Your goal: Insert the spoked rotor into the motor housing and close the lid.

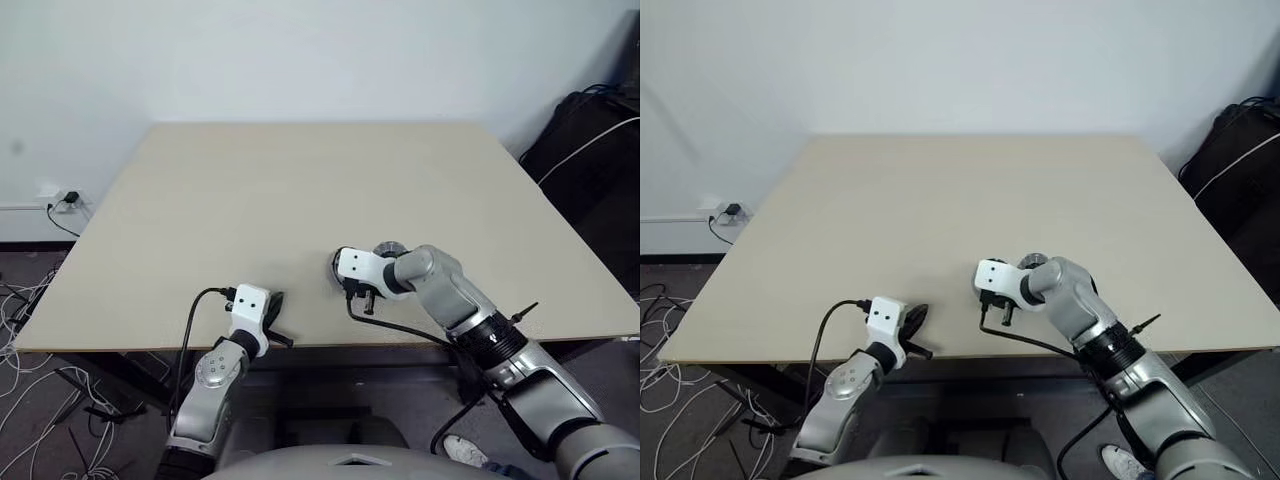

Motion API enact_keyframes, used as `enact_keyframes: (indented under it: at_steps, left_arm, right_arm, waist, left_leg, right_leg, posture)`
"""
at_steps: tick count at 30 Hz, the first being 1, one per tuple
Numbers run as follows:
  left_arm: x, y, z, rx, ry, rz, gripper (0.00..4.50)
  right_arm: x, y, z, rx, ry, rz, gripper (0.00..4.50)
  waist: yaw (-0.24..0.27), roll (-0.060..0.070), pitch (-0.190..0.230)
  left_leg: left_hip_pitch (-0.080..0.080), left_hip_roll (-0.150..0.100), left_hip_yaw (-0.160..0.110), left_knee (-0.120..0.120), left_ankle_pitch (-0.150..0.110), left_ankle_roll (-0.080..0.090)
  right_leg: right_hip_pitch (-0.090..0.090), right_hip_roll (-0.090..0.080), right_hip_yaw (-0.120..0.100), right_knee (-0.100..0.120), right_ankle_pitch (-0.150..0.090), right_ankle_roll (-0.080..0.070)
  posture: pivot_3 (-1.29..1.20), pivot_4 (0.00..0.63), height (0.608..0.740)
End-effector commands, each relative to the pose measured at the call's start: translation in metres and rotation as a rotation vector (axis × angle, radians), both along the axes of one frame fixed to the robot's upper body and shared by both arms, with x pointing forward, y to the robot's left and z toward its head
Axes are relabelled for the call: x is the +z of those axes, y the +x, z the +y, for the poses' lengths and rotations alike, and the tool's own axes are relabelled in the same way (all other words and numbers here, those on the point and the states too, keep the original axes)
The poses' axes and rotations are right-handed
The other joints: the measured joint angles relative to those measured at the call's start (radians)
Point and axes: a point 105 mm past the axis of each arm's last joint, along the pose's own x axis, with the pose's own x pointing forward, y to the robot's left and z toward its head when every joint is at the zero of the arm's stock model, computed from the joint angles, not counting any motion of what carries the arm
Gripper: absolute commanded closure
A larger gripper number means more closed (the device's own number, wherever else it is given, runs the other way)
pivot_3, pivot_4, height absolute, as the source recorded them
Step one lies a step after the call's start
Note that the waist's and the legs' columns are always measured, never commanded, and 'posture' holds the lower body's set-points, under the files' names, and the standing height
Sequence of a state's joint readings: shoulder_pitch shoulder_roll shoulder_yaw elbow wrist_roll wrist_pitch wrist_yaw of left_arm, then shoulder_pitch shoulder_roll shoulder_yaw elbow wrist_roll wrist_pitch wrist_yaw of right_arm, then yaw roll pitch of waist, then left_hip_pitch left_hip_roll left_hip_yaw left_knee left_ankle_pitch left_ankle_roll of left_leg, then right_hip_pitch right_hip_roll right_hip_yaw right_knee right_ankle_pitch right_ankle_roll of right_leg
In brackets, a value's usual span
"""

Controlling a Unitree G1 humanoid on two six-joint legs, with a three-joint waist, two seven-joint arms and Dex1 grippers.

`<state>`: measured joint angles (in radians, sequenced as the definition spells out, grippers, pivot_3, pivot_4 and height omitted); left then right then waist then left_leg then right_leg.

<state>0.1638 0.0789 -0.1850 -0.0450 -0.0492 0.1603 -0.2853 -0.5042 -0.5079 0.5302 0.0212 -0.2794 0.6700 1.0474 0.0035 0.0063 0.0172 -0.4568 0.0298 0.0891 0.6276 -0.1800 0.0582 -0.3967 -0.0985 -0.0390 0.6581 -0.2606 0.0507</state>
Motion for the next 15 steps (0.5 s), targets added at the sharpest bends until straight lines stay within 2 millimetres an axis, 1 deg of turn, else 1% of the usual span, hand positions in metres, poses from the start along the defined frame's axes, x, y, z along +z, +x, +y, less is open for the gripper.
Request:
enact_keyframes:
  at_steps: [1, 5, 12, 15]
  left_arm:
    - [0.011, 0.006, -0.004, -0.011, -0.019, -0.049, 4.5]
    - [0.01, 0.006, -0.005, -0.009, -0.023, -0.048, 4.5]
    - [0.007, 0.005, -0.004, 0.007, -0.027, -0.039, 4.5]
    - [0.007, 0.006, -0.002, 0.013, -0.027, -0.039, 4.5]
  right_arm:
    - [0.021, -0.003, 0.009, 0.03, 0.052, -0.034, 4.42]
    - [0.023, -0.008, 0.012, 0.038, 0.06, -0.017, 4.42]
    - [0.013, -0.006, 0.012, 0.036, 0.035, -0.007, 4.42]
    - [0.011, -0.003, 0.016, 0.026, 0.046, -0.008, 4.42]
  waist:
    - [0.0, 0.0, 0.0]
    - [-0.002, -0.001, 0.001]
    - [-0.002, -0.001, 0.001]
    - [-0.002, -0.001, 0.001]
  left_leg:
    - [0.0, 0.0, 0.0, 0.0, 0.0, 0.0]
    - [-0.001, 0.0, 0.0, 0.0, 0.0, 0.0]
    - [-0.001, 0.0, 0.0, 0.001, 0.0, 0.0]
    - [-0.001, 0.0, 0.0, 0.001, 0.0, 0.0]
  right_leg:
    - [0.0, 0.0, 0.0, 0.0, 0.0, 0.0]
    - [0.0, 0.001, 0.0, 0.0, 0.0, 0.0]
    - [0.0, 0.001, 0.0, 0.0, 0.0, 0.0]
    - [0.0, 0.001, 0.0, 0.0, 0.0, 0.0]
  posture:
    - [0.0, 0.0, 0.74]
    - [0.0, 0.0, 0.74]
    - [0.0, 0.0, 0.74]
    - [0.0, 0.0, 0.74]
